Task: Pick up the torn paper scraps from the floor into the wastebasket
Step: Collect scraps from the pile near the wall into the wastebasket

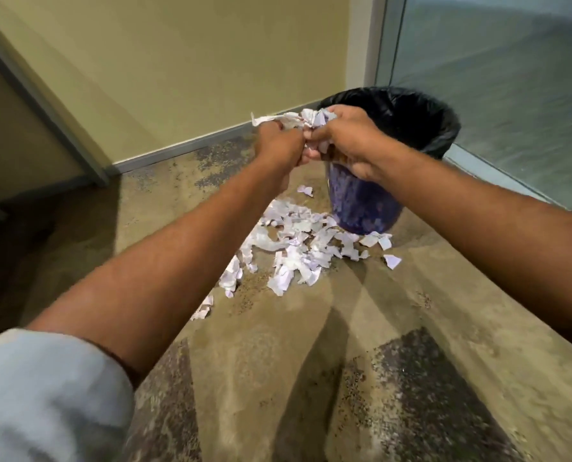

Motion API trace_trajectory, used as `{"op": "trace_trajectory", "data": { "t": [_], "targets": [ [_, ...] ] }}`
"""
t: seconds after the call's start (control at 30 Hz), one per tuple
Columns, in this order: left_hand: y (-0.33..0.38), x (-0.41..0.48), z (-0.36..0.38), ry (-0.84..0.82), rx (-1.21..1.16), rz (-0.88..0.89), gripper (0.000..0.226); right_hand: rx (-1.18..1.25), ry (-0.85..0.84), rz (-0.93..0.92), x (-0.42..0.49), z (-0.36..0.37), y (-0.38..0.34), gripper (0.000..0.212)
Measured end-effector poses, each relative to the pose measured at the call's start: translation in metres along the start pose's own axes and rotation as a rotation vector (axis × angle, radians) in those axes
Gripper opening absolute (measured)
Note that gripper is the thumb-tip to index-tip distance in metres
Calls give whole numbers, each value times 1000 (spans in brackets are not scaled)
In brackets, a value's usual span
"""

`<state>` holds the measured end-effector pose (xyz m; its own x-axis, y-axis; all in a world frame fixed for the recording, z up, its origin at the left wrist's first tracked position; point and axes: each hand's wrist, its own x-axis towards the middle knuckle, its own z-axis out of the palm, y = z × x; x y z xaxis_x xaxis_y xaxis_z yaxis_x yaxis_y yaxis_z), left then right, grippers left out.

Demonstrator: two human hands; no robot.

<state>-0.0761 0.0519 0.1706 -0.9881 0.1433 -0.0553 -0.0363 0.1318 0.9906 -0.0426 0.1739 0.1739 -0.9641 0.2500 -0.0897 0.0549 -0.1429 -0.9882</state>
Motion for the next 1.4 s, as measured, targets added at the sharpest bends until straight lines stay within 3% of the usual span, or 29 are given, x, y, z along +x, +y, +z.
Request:
{"op": "trace_trajectory", "data": {
  "t": [0.2, 0.5, 0.7, 0.93, 1.13, 1.3, 1.4],
  "targets": [
    [39, 23, 57, -95, 58, 26, 12, 99, 197, 58, 28, -47, -25, 23],
    [46, 35, 120, -281, 286, -75, 22, 43, 324, 187, 49, -97, -30, 24],
    [53, 40, 125, -301, 405, -29, 20, 16, 323, 204, 51, -110, -34, 30],
    [58, 38, 85, -351, 446, 31, 18, -7, 442, 117, 33, -113, -45, 18],
    [30, 33, 21, -522, 464, 59, 8, -65, 354, 55, -3, -105, -43, 17],
    [-13, 39, -8, -854, 746, -254, 16, -269, 146, 112, -42, -78, -30, 8],
    [-47, 39, -20, -904, 901, -323, 22, -417, -10, 184, -47, -55, -5, 9]
  ]
}}
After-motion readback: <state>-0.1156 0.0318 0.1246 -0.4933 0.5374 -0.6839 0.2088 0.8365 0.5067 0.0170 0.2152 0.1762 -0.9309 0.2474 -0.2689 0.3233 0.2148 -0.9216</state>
